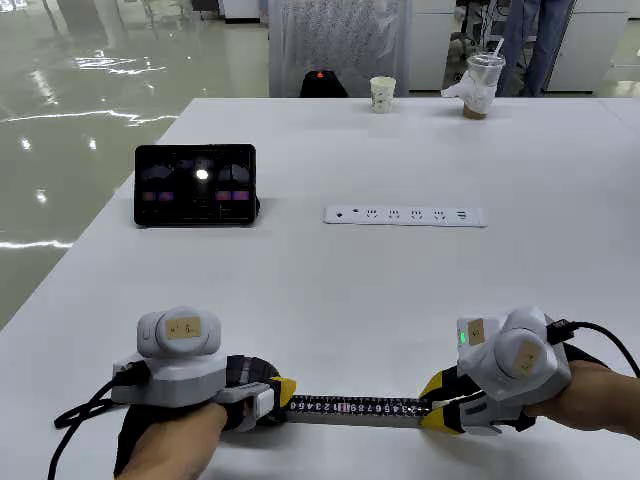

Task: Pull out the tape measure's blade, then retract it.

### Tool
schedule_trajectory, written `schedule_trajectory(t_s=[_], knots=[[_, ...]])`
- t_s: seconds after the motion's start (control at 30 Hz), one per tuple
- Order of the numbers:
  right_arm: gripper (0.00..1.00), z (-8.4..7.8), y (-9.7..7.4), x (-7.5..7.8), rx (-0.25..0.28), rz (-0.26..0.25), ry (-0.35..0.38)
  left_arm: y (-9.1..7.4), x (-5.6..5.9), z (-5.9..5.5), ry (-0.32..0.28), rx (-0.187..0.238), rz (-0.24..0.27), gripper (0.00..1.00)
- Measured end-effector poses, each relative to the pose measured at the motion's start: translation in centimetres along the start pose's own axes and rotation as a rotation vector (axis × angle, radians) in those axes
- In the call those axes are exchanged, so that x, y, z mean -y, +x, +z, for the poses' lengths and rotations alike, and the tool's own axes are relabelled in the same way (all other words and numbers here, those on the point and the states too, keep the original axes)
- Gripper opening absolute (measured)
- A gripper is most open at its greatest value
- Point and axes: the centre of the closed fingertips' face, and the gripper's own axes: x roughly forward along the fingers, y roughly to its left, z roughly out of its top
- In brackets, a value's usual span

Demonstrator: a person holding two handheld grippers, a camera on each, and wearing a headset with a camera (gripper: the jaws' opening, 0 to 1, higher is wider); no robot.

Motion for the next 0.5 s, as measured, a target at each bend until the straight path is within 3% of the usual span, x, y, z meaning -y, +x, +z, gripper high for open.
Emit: schedule_trajectory(t_s=[0.5], knots=[[0.11,1.3,1.0,-0.1,0.015,0.002,0.0,-0.1,0.0,0.0,-0.003,-0.001,-0.007,0.58]])
